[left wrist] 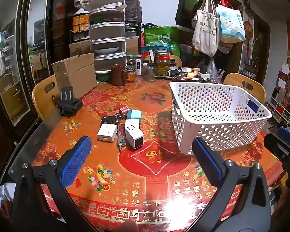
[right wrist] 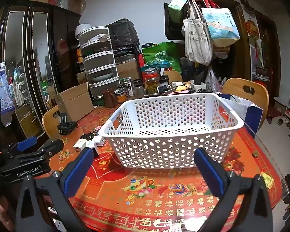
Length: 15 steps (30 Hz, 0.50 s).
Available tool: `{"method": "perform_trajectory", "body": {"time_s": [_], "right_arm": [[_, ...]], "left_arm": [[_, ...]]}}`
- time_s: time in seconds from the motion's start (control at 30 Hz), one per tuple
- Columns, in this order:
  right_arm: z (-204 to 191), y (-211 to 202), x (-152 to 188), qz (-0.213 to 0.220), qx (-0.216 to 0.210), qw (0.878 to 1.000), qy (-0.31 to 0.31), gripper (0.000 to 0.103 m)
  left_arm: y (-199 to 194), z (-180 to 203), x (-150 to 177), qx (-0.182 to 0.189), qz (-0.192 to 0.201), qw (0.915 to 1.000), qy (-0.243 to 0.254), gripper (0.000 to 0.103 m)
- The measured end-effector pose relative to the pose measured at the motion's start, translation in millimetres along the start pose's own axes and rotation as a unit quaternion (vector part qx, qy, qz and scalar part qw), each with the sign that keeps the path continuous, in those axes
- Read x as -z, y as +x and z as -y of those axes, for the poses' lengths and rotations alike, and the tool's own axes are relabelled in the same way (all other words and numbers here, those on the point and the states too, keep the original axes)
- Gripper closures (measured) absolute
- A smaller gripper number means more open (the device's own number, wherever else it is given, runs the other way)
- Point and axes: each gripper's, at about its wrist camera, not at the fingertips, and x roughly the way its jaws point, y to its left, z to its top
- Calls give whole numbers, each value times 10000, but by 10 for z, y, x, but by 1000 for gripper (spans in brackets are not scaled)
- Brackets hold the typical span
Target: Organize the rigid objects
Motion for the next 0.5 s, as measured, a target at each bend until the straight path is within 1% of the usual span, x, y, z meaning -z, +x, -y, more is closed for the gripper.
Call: {"method": "perform_trajectory", "body": {"time_s": [0.07, 0.1, 0.17, 0.2, 0.5], "right_arm": [[4, 4, 4, -4, -6, 10000, 5, 0], [5, 2, 6, 8, -10, 10000, 5, 0], [10, 6, 10, 2, -8, 10000, 15, 0], [11, 6, 13, 1, -11, 10000, 13, 0], [34, -7, 32, -3, 43, 10000, -55, 0]], "left_arm": [[-7, -5, 9, 19, -20, 10000, -41, 0], [9, -58, 0, 95, -92, 9999, -106, 0], [8, -59, 10, 72, -94, 9999, -85, 0], [44, -78, 2, 91, -194, 9997, -99, 0], [19, -15, 38, 89, -66, 9999, -27, 0]]}}
